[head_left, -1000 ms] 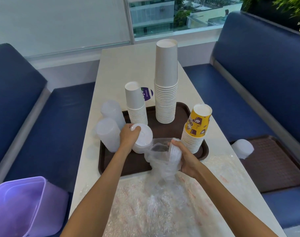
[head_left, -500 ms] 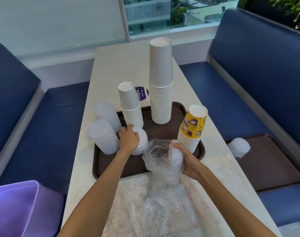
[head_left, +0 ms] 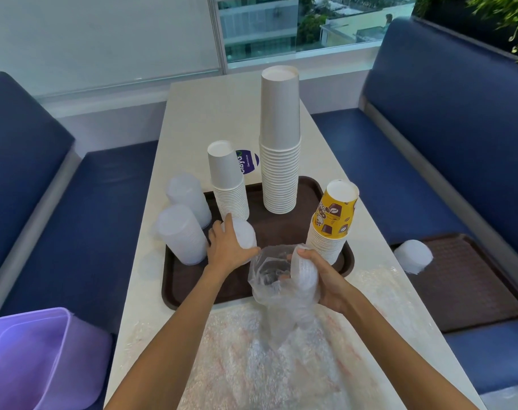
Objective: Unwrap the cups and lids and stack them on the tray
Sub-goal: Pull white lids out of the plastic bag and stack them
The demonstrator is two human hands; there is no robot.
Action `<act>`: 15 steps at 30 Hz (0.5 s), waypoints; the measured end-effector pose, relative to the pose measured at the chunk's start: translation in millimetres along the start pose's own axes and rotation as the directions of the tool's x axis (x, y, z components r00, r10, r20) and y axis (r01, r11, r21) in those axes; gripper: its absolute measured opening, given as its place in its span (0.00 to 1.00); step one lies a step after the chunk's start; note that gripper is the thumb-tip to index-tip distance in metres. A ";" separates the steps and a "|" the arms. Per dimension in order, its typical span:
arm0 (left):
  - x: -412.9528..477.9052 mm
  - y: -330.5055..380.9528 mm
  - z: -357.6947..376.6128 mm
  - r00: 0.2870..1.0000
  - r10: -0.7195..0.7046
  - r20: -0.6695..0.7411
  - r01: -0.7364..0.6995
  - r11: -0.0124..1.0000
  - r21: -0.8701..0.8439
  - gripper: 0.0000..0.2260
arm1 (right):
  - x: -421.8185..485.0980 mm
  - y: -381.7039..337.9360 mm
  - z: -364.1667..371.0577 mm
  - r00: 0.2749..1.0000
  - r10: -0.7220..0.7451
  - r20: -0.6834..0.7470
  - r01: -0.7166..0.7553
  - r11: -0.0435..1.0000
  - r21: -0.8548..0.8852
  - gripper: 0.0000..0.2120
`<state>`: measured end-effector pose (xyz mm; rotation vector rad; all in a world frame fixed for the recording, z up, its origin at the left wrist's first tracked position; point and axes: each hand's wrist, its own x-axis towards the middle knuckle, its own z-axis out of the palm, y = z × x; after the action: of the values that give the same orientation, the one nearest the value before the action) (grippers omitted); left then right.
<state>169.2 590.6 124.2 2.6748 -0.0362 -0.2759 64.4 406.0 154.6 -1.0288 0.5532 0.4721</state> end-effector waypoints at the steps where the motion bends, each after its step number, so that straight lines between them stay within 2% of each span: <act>1: 0.5 -1.2 0.6 1.000 -0.002 0.023 0.002 1.000 0.013 0.49 | -0.6 0.1 0.1 1.000 -0.002 0.008 0.002 1.000 -0.006 0.09; 7: 4.6 0.3 -1.1 0.995 -0.067 0.078 0.063 0.997 0.048 0.51 | -1.2 -0.9 -3.0 1.000 -0.009 -0.018 0.009 1.000 -0.020 0.09; 15: 5.8 3.7 -3.2 0.992 -0.053 0.114 0.039 0.992 0.120 0.49 | 1.8 -1.4 -4.4 1.000 -0.004 -0.009 0.004 1.000 -0.023 0.10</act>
<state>175.6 588.2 127.5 2.7759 -0.0272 -0.4586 65.7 401.6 152.6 -1.0539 0.5549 0.4718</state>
